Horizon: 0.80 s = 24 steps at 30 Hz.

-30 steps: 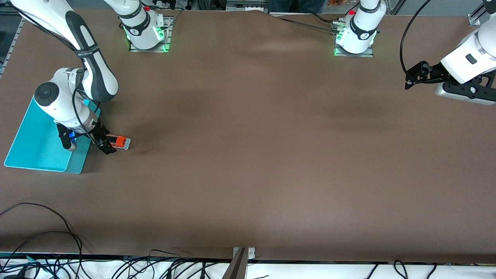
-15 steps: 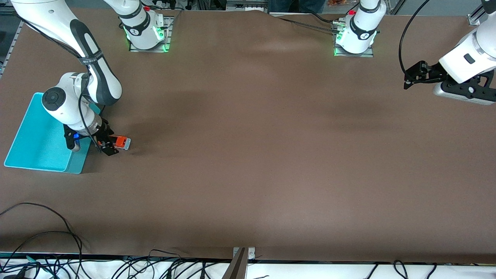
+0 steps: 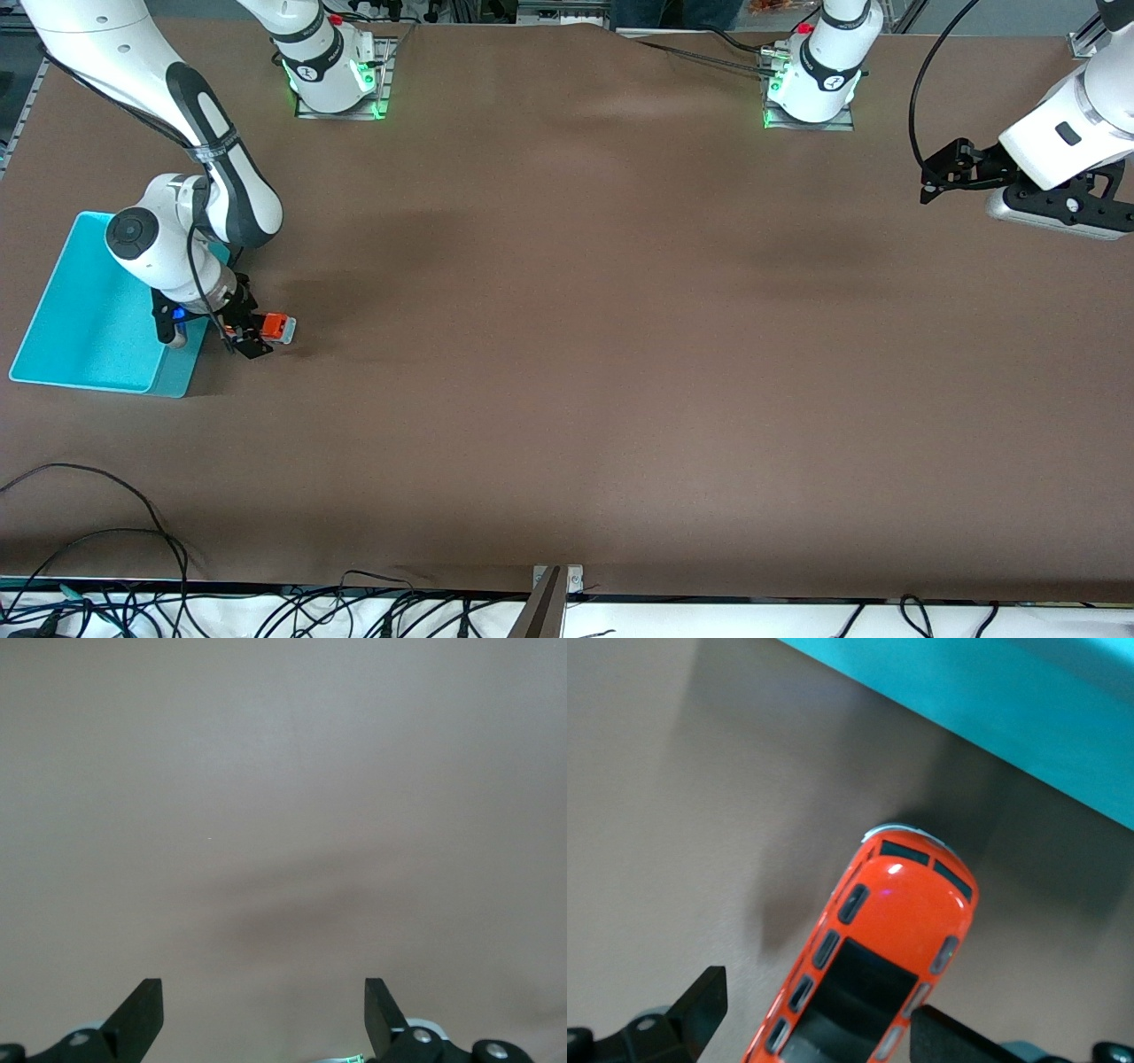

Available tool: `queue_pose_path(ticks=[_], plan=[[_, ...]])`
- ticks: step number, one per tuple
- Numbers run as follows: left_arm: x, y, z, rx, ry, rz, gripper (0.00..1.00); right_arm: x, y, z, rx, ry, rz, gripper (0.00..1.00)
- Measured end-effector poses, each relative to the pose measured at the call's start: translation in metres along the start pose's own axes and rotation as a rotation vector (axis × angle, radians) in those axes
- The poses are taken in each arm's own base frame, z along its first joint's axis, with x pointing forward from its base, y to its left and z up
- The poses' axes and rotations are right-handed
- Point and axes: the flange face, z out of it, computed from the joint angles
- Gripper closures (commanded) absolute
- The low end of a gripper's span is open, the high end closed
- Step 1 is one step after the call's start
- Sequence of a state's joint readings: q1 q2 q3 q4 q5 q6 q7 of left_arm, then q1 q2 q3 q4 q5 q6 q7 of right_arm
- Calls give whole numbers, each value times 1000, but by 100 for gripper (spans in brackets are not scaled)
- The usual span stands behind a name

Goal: Wind up bus and store in blue box

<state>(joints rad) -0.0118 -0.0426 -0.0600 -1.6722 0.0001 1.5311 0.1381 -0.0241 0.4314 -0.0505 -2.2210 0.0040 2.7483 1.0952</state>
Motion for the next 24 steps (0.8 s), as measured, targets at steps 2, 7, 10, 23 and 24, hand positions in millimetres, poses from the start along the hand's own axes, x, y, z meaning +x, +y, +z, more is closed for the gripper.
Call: queue_pose_path(ticks=[2,7,10,23,24], plan=[[0,1,0,0,0,1,0,1,0,0,2,2,5,2],[0,1,0,0,-1,1,0,4,2,1,3,4,11,87],[0,1,0,0,-2,1,0,6,3,1,3,4,18,100],[0,1,0,0,-3,1,0,15,5,0,16,15,37,100],[0,1,0,0,-3,1,0,16,5,0,16,16,37,100]])
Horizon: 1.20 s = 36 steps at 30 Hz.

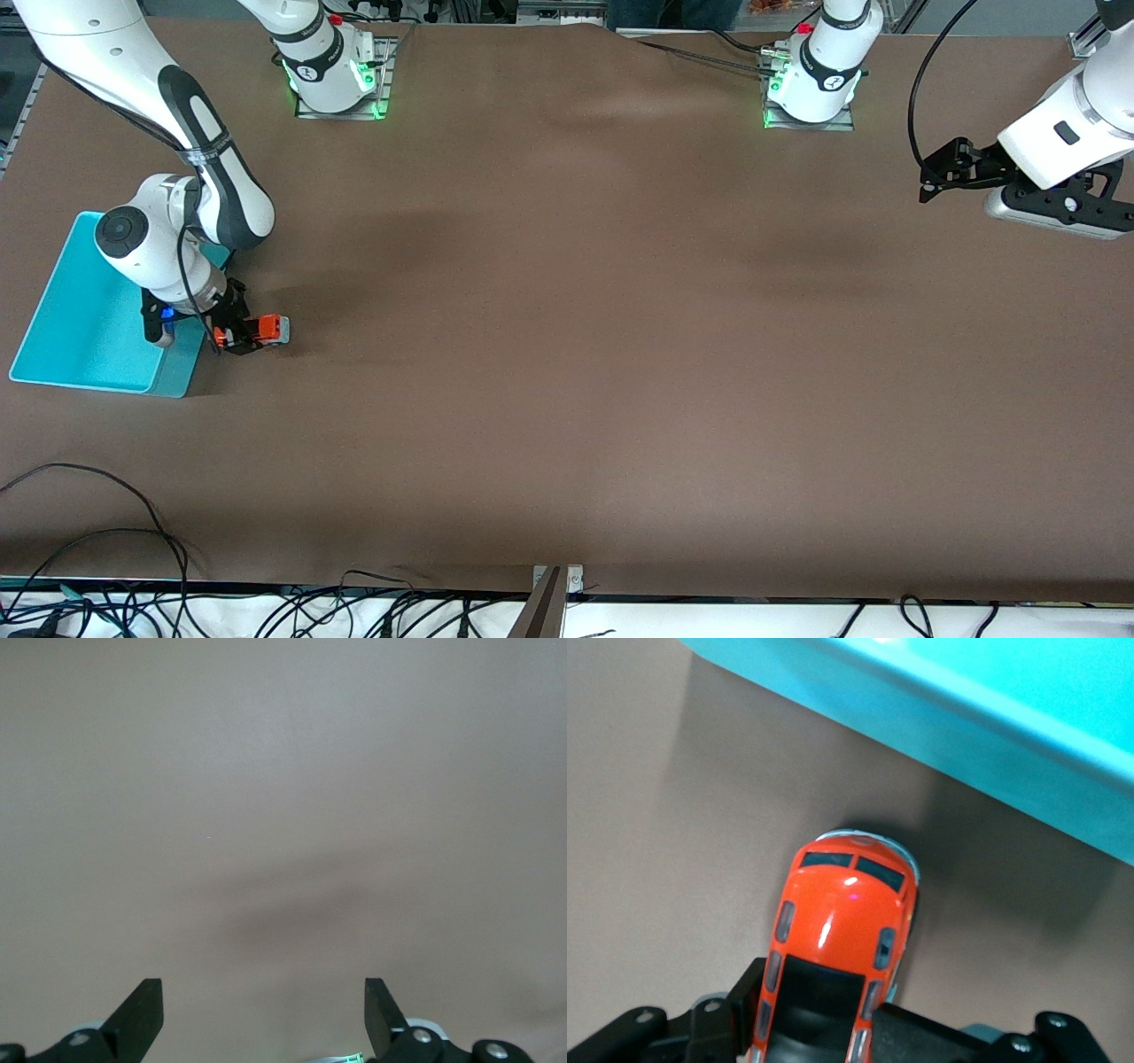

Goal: Wind up bus and store in blue box

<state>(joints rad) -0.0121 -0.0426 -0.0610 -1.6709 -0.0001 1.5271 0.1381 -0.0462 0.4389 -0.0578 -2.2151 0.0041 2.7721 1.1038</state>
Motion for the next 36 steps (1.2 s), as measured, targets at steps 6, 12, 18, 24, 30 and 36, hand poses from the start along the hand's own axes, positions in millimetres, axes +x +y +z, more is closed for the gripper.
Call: queue_pose_path(ticks=[6,12,18,24,30,36], plan=[[0,0,0,0,0,0,0,3,-3,-1,-15,-7,-2,100],[0,0,0,0,0,0,0,8,-13,-5,-61,-30,-7,100],[0,0,0,0,0,0,0,10,-17,-9,-77,-39,-10,100],[0,0,0,0,0,0,0,14,-27,-26,-120,-62,-22,100],[0,0,0,0,0,-1,0,24,-37,-66,-143,-76,-28,100],[0,-1,0,0,0,-1,0,31,-37,-101,-162,-83,-66,100]])
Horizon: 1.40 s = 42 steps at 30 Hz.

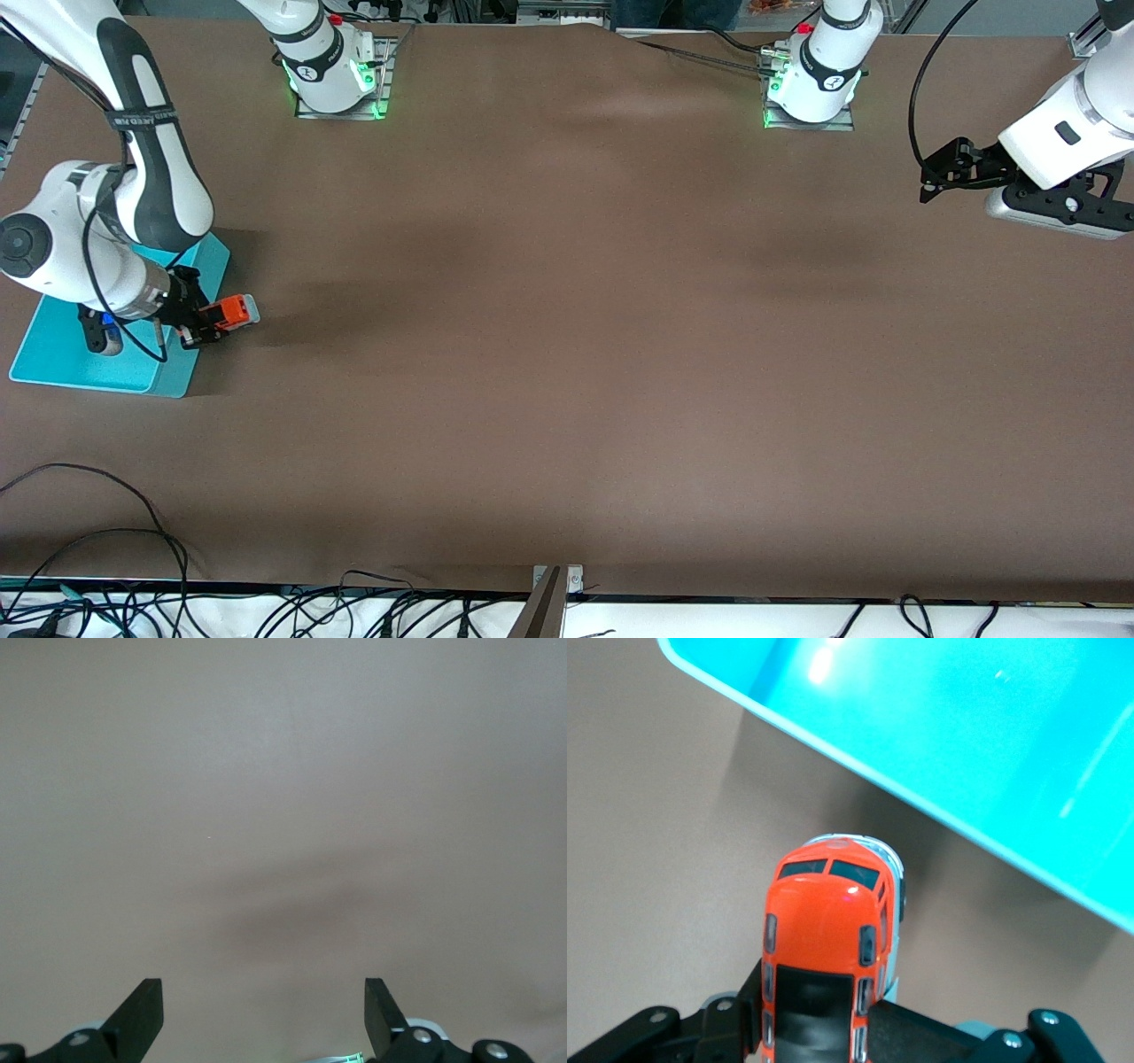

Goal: Wind up bus and store in blue box

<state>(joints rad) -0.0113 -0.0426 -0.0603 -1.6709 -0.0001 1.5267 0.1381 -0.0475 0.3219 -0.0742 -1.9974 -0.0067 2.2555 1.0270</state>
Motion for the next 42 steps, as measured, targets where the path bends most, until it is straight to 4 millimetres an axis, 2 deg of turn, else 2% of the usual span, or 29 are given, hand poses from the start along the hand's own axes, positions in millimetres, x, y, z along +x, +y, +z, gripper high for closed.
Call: queue_pose_path(ticks=[5,8,13,18,23,28,37,42], plan=[[0,0,0,0,0,0,0,2,7,-28,-33,-3,-68,100],[0,0,0,0,0,0,0,12,17,-44,-57,-8,-126,100],[0,0,0,0,0,0,0,48,43,-65,-93,-1,-250,100],[0,0,0,0,0,0,0,85,73,-66,-124,12,-378,100],[0,0,0,0,0,0,0,110,97,-59,-143,-5,-491,100],[0,0,0,0,0,0,0,125,109,-39,-187,-22,-594,100],[0,-2,0,0,0,-3,0,146,113,14,-221,-26,-701,100],[0,-3,0,-1,0,-5,0,148,109,31,-219,-14,-719,100]])
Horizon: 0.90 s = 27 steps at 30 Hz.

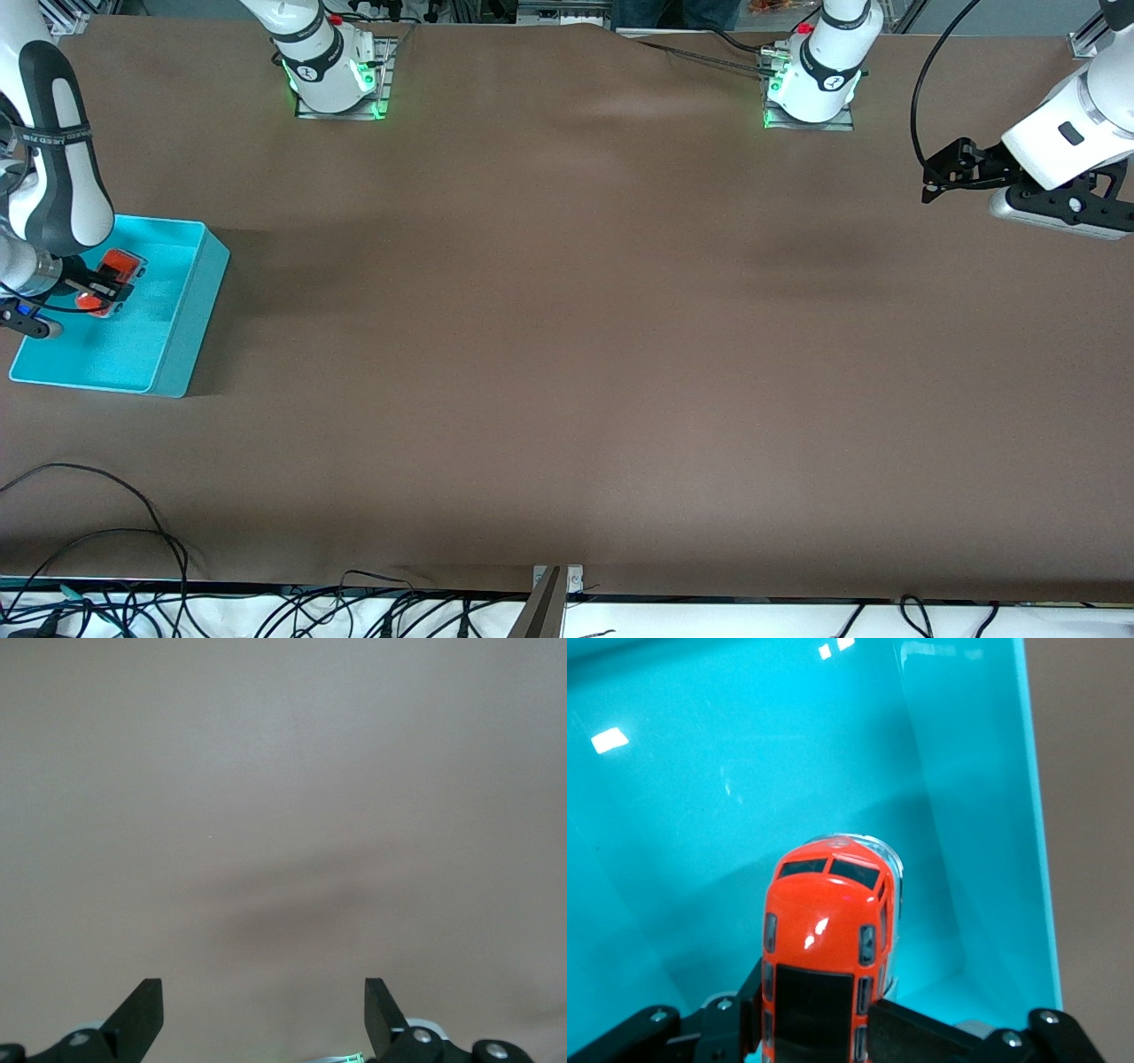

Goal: Wind up bus and store in blue box

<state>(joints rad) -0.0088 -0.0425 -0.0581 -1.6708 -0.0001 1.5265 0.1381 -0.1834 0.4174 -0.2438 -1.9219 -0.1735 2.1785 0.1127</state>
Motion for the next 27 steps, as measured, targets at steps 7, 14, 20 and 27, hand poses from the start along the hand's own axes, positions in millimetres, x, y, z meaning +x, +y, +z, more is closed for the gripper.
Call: queue_pose_path(ticks=[7,14,20,27], plan=[[0,0,0,0,0,0,0,2,-4,17,-6,-17,-59,100],[0,0,0,0,0,0,0,7,-2,45,-13,-18,-119,100],[0,0,0,0,0,1,0,10,-2,73,-18,-19,-141,100],[0,1,0,0,0,2,0,11,-3,73,-20,-16,-148,70]])
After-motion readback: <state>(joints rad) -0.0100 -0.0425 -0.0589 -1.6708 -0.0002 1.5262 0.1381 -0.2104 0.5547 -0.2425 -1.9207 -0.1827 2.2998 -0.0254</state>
